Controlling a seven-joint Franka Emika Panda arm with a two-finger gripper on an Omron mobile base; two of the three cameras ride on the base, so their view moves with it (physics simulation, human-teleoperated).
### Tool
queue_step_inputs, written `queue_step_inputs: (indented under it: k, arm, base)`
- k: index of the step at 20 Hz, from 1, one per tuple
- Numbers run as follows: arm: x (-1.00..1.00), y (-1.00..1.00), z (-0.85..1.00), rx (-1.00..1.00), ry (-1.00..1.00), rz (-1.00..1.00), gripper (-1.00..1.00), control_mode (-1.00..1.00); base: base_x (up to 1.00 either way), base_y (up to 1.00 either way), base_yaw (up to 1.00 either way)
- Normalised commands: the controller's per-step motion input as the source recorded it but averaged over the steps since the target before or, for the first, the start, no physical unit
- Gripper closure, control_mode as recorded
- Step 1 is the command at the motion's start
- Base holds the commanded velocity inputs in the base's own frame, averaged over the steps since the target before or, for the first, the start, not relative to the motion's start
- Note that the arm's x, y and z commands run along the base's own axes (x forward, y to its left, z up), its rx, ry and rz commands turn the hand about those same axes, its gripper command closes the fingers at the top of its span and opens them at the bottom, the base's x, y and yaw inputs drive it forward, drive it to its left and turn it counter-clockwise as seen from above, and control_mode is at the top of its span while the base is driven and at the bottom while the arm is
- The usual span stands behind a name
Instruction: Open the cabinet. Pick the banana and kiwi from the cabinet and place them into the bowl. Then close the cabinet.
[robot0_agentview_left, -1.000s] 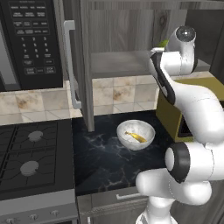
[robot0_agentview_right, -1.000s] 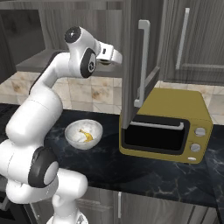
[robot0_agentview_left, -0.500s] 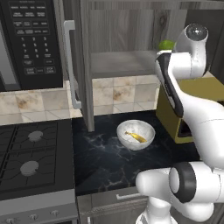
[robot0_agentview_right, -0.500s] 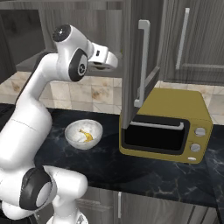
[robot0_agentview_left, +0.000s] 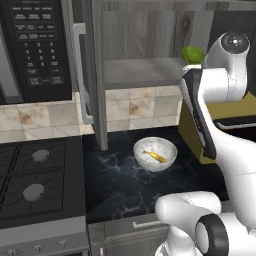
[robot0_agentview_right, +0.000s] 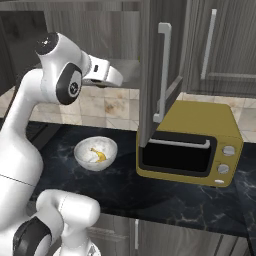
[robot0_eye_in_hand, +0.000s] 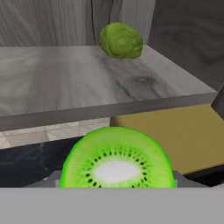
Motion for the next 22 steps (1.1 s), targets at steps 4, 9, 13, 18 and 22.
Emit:
queue_step_inputs:
  k: [4,9,13,18,22]
  arm:
    - [-0.48,0.23,0.00,0.00,0.10,0.00,1.00,-1.00]
    - [-0.35,0.17,-0.05,0.00,0.16,0.00,1.00,-1.00]
    - [-0.25,0.20,-0.18,0.00,0.15,0.00,1.00,-1.00]
    - [-0.15,0.29,-0.38,0.00,0.07,0.02,1.00,-1.00]
    - [-0.03,0.31,-0.54,0.00,0.00,0.03,1.00,-1.00]
  base:
    - [0.00,0.00,0.00]
    - [0.00,0.00,0.00]
    - [0.00,0.00,0.00]
    - [0.00,0.00,0.00]
    - [0.00,0.00,0.00]
